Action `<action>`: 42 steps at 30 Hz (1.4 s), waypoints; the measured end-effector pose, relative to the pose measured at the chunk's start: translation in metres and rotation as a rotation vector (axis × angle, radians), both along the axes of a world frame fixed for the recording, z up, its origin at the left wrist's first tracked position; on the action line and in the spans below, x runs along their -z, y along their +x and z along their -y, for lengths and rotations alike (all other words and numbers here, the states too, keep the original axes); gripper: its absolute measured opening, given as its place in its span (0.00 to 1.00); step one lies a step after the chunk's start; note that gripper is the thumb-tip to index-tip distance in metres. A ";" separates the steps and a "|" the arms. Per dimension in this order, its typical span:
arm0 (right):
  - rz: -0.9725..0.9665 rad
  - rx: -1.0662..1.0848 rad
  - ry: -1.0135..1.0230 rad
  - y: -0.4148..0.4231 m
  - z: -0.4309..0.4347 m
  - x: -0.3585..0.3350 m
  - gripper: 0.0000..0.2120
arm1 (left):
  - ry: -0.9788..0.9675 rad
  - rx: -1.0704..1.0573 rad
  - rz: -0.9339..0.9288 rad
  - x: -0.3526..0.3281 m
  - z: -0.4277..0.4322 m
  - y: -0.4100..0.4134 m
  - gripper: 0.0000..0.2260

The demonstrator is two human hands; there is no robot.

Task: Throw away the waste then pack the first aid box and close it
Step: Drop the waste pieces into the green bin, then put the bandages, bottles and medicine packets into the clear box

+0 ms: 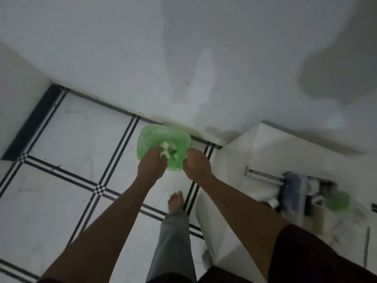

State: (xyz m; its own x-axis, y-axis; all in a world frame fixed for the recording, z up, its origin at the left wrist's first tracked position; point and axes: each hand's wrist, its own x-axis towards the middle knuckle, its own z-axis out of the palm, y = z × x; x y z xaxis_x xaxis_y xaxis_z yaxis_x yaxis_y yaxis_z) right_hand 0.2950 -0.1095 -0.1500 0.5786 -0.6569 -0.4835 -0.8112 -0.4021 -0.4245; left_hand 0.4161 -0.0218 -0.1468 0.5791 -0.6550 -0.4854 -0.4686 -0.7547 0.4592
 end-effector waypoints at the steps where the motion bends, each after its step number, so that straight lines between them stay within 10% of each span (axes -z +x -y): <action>1: 0.035 -0.040 -0.060 -0.014 0.001 -0.024 0.10 | -0.027 0.026 0.015 -0.025 0.004 -0.015 0.17; 14: 0.310 0.035 -0.418 -0.248 -0.007 -0.224 0.10 | -0.404 0.318 0.202 -0.220 0.020 -0.249 0.15; 33: 0.268 0.588 -0.308 -0.390 0.019 -0.208 0.14 | -0.368 0.685 0.072 -0.171 0.050 -0.298 0.15; 42: -0.074 0.417 -0.233 -0.435 0.065 -0.147 0.21 | -0.058 0.802 0.204 -0.116 0.104 -0.269 0.21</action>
State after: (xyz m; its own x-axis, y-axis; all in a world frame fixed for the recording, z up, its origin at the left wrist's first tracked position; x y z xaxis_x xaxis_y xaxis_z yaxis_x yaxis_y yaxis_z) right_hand -0.1396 -0.1745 -0.0025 0.2126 -0.9211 -0.3260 -0.9482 -0.1138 -0.2967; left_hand 0.1467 -0.1257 -0.0305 -0.0017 -0.9275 -0.3738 -0.9329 -0.1331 0.3345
